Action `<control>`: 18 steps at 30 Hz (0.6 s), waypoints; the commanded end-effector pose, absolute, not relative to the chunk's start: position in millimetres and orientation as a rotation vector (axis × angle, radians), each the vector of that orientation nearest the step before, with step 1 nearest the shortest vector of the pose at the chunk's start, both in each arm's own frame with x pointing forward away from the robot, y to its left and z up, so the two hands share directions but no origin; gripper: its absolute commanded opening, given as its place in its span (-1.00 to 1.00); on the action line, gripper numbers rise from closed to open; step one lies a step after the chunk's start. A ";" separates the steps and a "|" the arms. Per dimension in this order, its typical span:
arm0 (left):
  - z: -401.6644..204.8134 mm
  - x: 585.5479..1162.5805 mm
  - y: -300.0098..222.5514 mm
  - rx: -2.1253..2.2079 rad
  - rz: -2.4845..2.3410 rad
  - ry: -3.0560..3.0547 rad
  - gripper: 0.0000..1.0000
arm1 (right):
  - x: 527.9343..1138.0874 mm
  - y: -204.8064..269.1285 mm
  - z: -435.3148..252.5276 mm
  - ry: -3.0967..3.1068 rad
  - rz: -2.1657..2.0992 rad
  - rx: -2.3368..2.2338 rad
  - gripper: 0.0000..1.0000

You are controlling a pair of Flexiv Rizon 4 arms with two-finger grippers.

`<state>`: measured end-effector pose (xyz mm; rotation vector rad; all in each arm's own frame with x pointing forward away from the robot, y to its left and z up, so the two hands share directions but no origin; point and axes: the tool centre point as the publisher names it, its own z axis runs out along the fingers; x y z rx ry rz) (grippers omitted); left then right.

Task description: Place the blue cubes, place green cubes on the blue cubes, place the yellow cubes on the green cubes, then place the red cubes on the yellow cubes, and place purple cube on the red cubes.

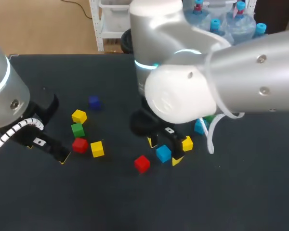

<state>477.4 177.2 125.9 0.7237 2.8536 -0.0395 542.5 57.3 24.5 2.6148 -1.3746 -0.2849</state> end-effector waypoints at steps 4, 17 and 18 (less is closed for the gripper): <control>125.4 478.2 177.7 0.727 -0.043 2.853 1.00 | 539.6 41.3 23.3 -1.417 -0.301 2.583 1.00; 125.4 478.2 177.7 0.727 -0.043 2.853 1.00 | 557.6 58.0 11.9 -1.372 -0.295 2.606 1.00; 125.4 478.2 177.7 0.727 -0.043 2.853 1.00 | 557.1 59.4 11.3 -1.370 -0.295 2.607 1.00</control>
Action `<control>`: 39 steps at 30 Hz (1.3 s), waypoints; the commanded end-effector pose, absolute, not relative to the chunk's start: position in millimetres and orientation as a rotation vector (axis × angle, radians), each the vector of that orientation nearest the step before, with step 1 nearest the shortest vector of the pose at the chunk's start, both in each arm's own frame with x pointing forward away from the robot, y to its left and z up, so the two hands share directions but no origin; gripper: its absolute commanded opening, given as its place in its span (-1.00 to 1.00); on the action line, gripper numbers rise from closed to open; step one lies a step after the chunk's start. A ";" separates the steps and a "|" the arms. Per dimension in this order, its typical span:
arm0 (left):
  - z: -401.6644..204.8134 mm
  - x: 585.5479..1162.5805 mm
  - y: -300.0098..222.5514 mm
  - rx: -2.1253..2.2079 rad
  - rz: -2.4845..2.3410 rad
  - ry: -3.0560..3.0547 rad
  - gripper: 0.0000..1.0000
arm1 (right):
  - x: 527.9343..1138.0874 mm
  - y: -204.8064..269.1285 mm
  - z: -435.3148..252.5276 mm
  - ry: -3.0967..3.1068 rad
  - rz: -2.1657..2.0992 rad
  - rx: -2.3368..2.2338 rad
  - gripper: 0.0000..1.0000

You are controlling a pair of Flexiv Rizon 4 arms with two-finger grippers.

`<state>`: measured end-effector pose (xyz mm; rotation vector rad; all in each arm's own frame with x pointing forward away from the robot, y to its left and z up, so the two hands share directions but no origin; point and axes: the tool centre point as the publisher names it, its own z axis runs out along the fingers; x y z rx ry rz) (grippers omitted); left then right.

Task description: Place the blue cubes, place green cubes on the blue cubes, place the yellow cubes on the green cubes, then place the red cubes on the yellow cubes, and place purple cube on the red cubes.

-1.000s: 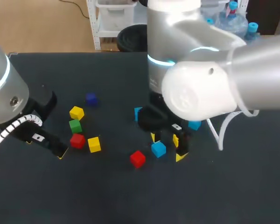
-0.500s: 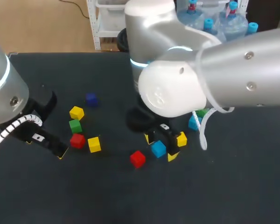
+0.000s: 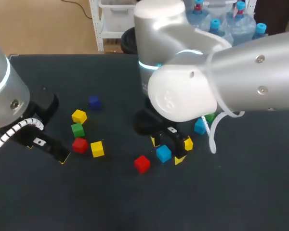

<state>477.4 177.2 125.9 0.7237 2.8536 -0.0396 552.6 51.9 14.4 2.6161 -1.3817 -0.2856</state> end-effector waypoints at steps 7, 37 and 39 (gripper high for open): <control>125.4 478.2 177.7 0.727 -0.043 2.853 1.00 | 556.5 61.7 5.4 -1.395 -0.312 2.605 1.00; 125.4 478.2 177.7 0.727 -0.043 2.853 1.00 | 550.3 52.4 -3.4 -1.459 -0.271 2.584 -0.64; 125.4 478.2 177.7 0.727 -0.043 2.853 1.00 | 550.0 52.3 -3.8 -1.460 -0.275 2.581 -0.68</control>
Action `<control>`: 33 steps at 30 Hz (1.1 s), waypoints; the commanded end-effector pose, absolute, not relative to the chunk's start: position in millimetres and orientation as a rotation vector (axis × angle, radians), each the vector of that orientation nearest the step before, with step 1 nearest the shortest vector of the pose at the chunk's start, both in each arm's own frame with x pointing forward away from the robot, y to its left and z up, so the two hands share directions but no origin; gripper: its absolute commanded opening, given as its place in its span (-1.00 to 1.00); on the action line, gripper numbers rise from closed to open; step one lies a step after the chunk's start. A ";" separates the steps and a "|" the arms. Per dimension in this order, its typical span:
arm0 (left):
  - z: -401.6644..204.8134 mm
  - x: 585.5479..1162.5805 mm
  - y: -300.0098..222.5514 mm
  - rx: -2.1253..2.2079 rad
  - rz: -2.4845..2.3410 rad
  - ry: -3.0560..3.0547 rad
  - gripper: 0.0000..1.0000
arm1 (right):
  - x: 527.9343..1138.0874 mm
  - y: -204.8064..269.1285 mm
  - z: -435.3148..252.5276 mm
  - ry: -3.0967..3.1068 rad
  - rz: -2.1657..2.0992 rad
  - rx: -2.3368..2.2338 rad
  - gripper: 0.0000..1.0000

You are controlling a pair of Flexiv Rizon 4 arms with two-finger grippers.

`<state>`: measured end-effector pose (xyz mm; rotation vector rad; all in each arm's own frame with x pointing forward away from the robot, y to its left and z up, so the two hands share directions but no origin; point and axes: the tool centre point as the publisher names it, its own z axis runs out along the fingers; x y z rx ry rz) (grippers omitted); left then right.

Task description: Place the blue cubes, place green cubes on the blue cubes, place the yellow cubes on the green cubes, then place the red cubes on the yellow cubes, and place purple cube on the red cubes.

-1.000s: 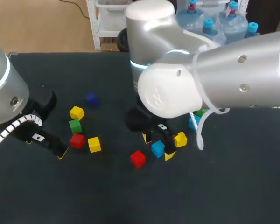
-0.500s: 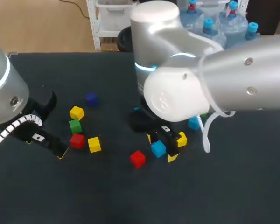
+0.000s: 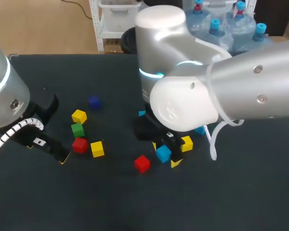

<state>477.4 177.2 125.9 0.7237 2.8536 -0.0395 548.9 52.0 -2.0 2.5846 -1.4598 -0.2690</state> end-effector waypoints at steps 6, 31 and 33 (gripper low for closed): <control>125.4 478.2 177.7 0.727 -0.043 2.853 1.00 | 549.8 51.0 -4.2 -1.466 -0.279 2.580 -1.00; 125.4 478.2 177.7 0.727 -0.043 2.853 1.00 | 591.8 44.2 49.4 -1.742 -0.164 2.475 -1.00; 125.4 478.2 177.7 0.727 -0.043 2.853 1.00 | 596.8 43.1 55.1 -1.753 -0.139 2.462 -1.00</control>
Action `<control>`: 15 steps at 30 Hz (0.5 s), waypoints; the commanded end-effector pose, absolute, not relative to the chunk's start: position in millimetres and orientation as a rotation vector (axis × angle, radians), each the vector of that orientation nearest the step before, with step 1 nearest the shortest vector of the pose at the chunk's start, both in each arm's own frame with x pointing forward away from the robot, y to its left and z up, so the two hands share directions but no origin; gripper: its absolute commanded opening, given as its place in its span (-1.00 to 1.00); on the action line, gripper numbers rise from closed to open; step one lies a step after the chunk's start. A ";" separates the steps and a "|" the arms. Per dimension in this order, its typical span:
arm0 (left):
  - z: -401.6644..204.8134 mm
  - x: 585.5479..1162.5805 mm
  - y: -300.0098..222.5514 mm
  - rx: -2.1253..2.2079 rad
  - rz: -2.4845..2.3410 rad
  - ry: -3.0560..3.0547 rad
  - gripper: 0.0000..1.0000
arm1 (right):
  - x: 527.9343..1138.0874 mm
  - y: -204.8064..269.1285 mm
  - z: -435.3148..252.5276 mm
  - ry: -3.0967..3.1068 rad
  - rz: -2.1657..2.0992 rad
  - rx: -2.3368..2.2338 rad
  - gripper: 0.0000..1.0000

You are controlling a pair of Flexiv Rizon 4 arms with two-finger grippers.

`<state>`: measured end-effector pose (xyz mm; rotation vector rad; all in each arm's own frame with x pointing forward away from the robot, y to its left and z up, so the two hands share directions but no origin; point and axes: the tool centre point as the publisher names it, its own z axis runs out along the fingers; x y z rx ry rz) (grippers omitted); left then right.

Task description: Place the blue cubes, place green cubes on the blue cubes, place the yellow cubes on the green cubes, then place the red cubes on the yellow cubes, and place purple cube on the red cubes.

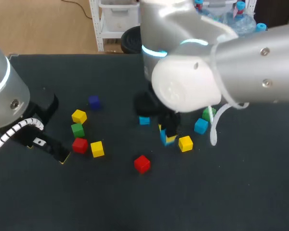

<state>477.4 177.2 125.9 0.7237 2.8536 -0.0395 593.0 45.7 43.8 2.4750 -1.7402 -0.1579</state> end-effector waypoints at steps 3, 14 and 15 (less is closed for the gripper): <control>125.4 478.2 177.7 0.727 -0.043 2.853 1.00 | 602.5 40.4 61.0 -1.791 -0.172 2.456 -1.00; 125.4 478.2 177.7 0.727 -0.043 2.853 1.00 | 602.3 41.5 63.9 -1.764 -0.182 2.469 -1.00; 125.4 478.2 177.7 0.727 -0.043 2.853 1.00 | 602.3 41.5 63.9 -1.764 -0.182 2.469 -1.00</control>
